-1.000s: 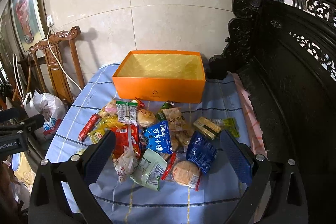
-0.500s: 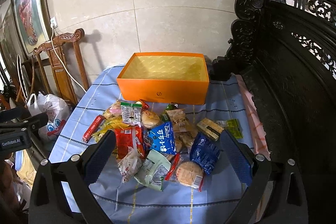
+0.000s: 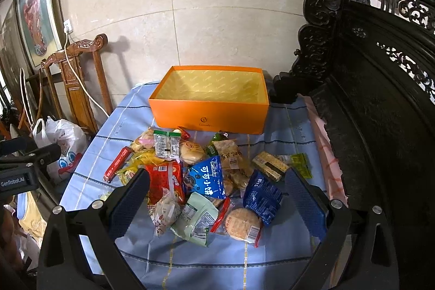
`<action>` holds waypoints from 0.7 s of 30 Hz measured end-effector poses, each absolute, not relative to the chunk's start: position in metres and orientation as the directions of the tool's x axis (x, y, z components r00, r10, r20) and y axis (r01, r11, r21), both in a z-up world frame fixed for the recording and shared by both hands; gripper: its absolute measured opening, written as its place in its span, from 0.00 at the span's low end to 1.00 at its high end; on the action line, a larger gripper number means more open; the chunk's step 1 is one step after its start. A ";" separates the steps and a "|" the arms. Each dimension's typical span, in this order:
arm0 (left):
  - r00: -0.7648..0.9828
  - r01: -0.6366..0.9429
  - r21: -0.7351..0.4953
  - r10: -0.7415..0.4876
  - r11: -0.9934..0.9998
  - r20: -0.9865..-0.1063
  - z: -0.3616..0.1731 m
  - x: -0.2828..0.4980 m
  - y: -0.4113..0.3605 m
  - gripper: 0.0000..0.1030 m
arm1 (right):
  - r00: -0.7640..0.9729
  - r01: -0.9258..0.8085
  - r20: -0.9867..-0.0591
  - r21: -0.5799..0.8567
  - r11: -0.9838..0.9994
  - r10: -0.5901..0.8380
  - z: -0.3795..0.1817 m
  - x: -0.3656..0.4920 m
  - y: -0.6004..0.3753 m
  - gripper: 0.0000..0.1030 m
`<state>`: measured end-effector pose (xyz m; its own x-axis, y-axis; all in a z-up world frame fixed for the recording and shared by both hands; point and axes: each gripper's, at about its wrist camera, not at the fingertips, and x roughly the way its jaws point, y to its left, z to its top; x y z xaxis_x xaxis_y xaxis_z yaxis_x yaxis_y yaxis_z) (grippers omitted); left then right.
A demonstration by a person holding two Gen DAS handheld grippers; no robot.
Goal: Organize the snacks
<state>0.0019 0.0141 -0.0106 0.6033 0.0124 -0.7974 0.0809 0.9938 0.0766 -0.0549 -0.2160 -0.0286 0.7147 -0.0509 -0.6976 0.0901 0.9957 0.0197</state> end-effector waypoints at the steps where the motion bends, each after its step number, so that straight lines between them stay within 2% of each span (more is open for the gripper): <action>1: 0.602 0.080 0.077 0.013 0.994 -0.799 -0.013 0.004 0.014 0.96 | 0.713 0.093 -0.700 0.022 0.995 -0.051 -0.030 -0.054 -0.217 0.97; 12: 0.598 0.076 0.057 0.000 0.995 -0.801 -0.037 0.023 0.030 0.96 | 0.693 0.117 -0.719 0.033 0.993 -0.058 -0.042 -0.044 -0.228 0.97; 16: 0.584 0.095 0.017 -0.042 0.995 -0.811 -0.085 0.031 0.054 0.96 | 0.625 0.162 -0.777 0.029 0.986 -0.080 -0.079 -0.037 -0.245 0.97; 21: 0.539 0.130 0.082 -0.001 0.988 -0.842 -0.154 0.026 0.063 0.96 | 0.497 0.210 -0.865 0.041 0.977 -0.070 -0.142 -0.040 -0.262 0.97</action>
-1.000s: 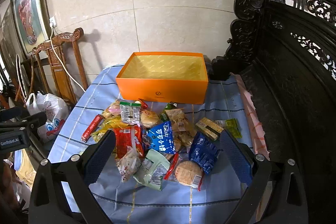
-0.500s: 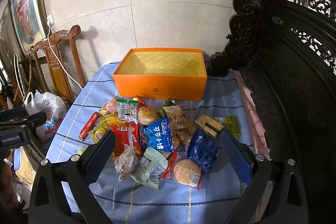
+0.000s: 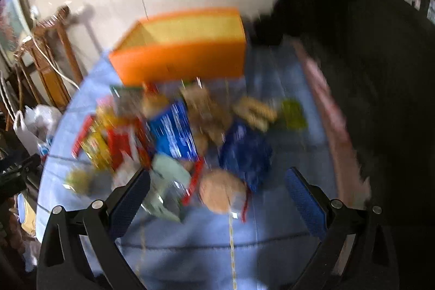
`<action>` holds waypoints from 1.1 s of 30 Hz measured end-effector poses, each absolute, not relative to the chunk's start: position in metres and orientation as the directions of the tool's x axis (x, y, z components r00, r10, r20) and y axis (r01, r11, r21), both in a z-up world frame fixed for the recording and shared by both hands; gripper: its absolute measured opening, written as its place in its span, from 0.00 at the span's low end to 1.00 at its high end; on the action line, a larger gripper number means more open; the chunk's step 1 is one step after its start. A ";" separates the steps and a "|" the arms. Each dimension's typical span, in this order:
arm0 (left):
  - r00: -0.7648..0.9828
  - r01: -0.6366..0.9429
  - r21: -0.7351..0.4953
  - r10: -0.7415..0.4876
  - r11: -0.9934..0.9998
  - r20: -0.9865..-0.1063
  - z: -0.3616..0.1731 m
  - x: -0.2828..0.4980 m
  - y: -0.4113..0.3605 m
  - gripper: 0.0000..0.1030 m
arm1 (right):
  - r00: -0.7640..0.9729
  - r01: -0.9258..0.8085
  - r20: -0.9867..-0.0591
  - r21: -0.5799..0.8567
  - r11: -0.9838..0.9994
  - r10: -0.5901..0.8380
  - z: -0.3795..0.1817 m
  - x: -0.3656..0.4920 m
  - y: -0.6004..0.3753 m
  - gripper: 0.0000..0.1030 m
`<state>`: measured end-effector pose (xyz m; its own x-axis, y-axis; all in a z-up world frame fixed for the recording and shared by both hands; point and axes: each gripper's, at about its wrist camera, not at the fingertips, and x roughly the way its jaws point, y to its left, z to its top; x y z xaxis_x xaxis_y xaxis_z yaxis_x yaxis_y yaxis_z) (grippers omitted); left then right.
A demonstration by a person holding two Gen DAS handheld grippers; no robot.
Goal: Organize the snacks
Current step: 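Grasp the round green-printed bun with the left tool while the right tool grasps the blue bag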
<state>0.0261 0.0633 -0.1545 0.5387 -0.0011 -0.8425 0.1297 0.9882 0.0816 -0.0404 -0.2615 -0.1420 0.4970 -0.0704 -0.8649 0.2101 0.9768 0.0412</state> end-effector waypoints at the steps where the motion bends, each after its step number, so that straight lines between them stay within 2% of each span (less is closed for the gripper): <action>1: 0.522 0.138 0.092 0.006 0.986 -0.853 -0.168 0.025 0.063 0.96 | 0.480 0.218 -0.874 0.037 0.975 -0.074 -0.151 -0.041 -0.263 0.97; 10: 0.461 0.170 0.133 0.040 0.977 -0.886 -0.240 0.036 0.047 0.96 | 0.449 0.328 -0.886 0.043 0.944 -0.116 -0.184 -0.044 -0.301 0.97; 16: 0.435 0.162 0.146 0.062 0.976 -0.898 -0.268 0.046 0.047 0.96 | 0.438 0.302 -0.891 0.026 0.953 -0.114 -0.206 -0.024 -0.295 0.97; 20: 0.414 0.170 0.170 0.087 0.971 -0.906 -0.288 0.051 0.049 0.96 | 0.440 0.356 -0.896 0.121 0.927 -0.052 -0.222 0.009 -0.305 0.97; 24: 0.461 0.152 0.116 0.033 0.982 -0.887 -0.296 0.047 0.059 0.96 | 0.404 0.459 -0.915 0.191 0.868 -0.012 -0.246 0.033 -0.321 0.97; 27: 0.489 0.126 0.007 -0.056 0.992 -0.870 -0.304 0.043 0.076 0.96 | 0.370 0.517 -0.928 0.237 0.823 0.035 -0.267 0.044 -0.327 0.97; 28: 0.498 0.138 0.020 -0.052 0.990 -0.865 -0.305 0.042 0.075 0.96 | 0.360 0.525 -0.932 0.232 0.819 0.033 -0.272 0.045 -0.327 0.94; 29: 0.510 0.149 0.039 -0.043 0.988 -0.859 -0.304 0.040 0.073 0.96 | 0.355 0.531 -0.934 0.226 0.816 0.028 -0.275 0.045 -0.327 0.83; 30: 0.511 0.150 0.043 -0.040 0.988 -0.859 -0.304 0.039 0.072 0.96 | 0.368 0.534 -0.929 0.253 0.807 0.047 -0.277 0.043 -0.329 0.82; 32: 0.496 0.148 0.028 -0.050 0.989 -0.867 -0.303 0.040 0.075 0.96 | 0.393 0.527 -0.918 0.275 0.804 0.056 -0.275 0.039 -0.331 0.70; 33: 0.501 0.157 0.013 -0.068 0.988 -0.863 -0.302 0.038 0.076 0.84 | 0.392 0.517 -0.918 0.269 0.813 0.054 -0.273 0.038 -0.330 0.67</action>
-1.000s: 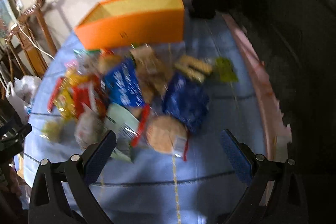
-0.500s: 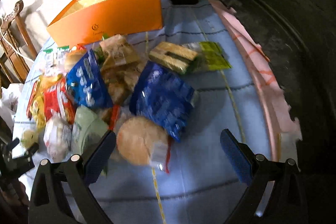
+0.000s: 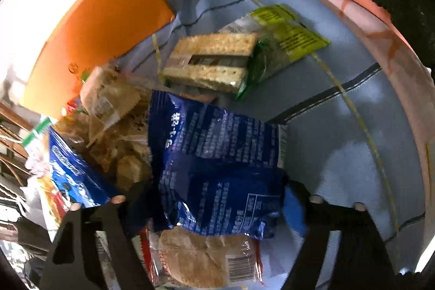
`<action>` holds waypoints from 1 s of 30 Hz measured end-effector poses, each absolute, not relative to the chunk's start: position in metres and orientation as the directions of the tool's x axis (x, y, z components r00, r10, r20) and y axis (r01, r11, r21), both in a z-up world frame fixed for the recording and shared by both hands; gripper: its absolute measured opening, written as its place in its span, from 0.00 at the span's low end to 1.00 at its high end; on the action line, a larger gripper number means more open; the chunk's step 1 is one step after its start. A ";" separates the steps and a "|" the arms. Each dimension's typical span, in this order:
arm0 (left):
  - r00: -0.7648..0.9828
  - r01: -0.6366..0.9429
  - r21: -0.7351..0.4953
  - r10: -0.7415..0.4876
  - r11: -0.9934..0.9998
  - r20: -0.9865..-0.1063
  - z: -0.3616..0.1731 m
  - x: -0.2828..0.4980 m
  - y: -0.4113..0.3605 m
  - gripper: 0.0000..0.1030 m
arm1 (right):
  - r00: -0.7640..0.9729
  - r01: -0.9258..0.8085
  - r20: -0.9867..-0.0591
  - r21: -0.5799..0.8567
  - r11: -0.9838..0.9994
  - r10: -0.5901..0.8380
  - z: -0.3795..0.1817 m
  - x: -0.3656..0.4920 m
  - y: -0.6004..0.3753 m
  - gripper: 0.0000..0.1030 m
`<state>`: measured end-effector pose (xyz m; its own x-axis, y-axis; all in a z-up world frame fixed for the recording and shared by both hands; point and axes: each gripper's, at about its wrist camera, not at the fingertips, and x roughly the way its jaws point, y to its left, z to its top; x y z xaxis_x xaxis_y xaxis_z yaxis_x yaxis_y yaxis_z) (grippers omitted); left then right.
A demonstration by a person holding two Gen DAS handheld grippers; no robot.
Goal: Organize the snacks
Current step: 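Grasp the round green-printed bun with the left tool while the right tool grasps the blue bag, then carry the bun and blue bag into the orange box and release both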
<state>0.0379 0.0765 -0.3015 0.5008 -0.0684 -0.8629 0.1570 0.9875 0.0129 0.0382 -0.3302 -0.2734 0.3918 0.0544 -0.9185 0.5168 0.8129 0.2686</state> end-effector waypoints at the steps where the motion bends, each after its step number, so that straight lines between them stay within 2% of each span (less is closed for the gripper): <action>1: 0.517 0.162 0.023 -0.065 0.987 -0.853 -0.297 0.035 0.076 0.62 | 0.395 0.509 -0.917 0.267 0.818 0.054 -0.272 0.036 -0.330 0.63; 6: 0.497 0.195 -0.069 -0.159 0.978 -0.853 -0.289 0.033 0.075 0.55 | 0.441 0.435 -0.897 0.248 0.866 0.036 -0.254 0.025 -0.323 0.58; 14: 0.555 0.228 -0.101 -0.215 0.968 -0.804 -0.256 0.028 0.065 0.55 | 0.518 0.328 -0.854 0.246 0.912 0.044 -0.223 0.007 -0.313 0.57; 24: 0.638 0.258 -0.125 -0.266 0.958 -0.723 -0.175 0.026 0.050 0.55 | 0.625 0.195 -0.774 0.278 0.941 0.099 -0.150 -0.008 -0.302 0.57; 30: 0.695 0.313 -0.102 -0.300 0.944 -0.653 -0.112 0.066 0.017 0.55 | 0.697 0.114 -0.710 0.254 0.960 0.105 -0.091 0.025 -0.294 0.57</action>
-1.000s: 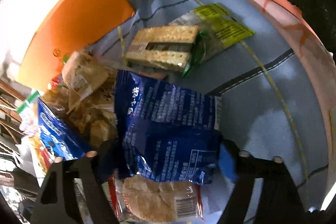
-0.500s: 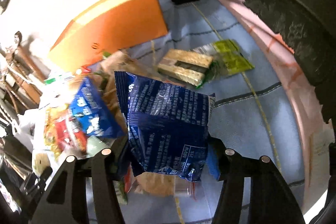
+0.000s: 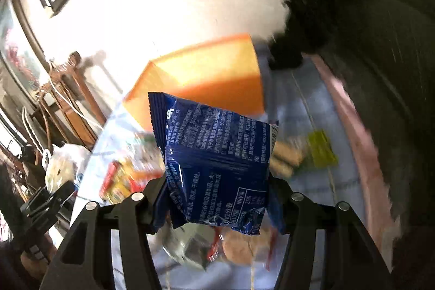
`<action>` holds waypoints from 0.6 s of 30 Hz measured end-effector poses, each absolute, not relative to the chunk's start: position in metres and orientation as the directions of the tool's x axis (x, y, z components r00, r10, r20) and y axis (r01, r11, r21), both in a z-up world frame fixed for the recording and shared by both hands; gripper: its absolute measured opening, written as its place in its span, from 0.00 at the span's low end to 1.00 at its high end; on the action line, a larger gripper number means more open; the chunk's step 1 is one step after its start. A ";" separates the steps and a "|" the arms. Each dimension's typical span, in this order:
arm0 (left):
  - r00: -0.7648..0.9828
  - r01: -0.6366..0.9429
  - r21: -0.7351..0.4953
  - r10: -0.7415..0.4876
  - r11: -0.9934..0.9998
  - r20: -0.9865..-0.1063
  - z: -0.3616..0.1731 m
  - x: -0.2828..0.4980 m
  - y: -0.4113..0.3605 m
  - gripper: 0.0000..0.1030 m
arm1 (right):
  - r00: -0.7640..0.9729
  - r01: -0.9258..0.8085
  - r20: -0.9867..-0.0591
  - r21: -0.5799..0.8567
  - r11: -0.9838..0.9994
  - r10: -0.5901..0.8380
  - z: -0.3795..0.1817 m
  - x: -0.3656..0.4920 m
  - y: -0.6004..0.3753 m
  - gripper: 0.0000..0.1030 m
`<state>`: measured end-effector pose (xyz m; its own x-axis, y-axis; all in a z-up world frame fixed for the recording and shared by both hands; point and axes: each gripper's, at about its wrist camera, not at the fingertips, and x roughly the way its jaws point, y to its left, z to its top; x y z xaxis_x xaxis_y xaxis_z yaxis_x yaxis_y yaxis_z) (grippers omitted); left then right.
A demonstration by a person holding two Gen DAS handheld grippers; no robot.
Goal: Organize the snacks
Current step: 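Carry the bun and blue bag into the orange box and release both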
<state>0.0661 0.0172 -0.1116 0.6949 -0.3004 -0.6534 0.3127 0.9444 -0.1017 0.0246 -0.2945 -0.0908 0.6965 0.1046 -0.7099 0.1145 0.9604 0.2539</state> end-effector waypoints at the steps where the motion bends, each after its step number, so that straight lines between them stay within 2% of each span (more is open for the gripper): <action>1: 0.703 0.319 -0.095 -0.303 0.943 -0.643 -0.102 0.075 0.012 0.56 | 0.709 0.107 -0.698 0.247 0.963 0.100 -0.080 0.034 -0.294 0.57; 7: 0.722 0.346 -0.088 -0.325 0.934 -0.611 -0.061 0.155 -0.028 0.56 | 0.756 0.125 -0.646 0.300 0.946 0.104 -0.031 0.106 -0.304 0.57; 11: 0.743 0.355 -0.051 -0.315 0.933 -0.590 -0.043 0.213 -0.061 0.56 | 0.770 0.125 -0.635 0.252 0.960 0.067 -0.009 0.170 -0.305 0.58; 13: 0.745 0.344 -0.051 -0.306 0.937 -0.593 -0.040 0.246 -0.071 0.64 | 0.759 0.108 -0.646 0.249 0.962 0.082 -0.007 0.208 -0.307 0.63; 14: 0.747 0.334 -0.049 -0.296 0.941 -0.595 -0.042 0.260 -0.075 0.71 | 0.745 0.103 -0.661 0.241 0.965 0.086 -0.012 0.225 -0.309 0.71; 15: 0.748 0.310 -0.031 -0.264 0.950 -0.609 -0.048 0.276 -0.079 0.95 | 0.733 0.116 -0.677 0.221 0.968 0.067 -0.020 0.233 -0.310 0.78; 16: 0.746 0.291 -0.010 -0.234 0.957 -0.623 -0.053 0.286 -0.081 0.96 | 0.721 0.131 -0.691 0.203 0.970 0.047 -0.025 0.239 -0.311 0.92; 18: 0.734 0.277 0.018 -0.200 0.961 -0.649 -0.063 0.294 -0.080 0.96 | 0.716 0.147 -0.697 0.206 0.968 0.040 -0.035 0.238 -0.315 0.94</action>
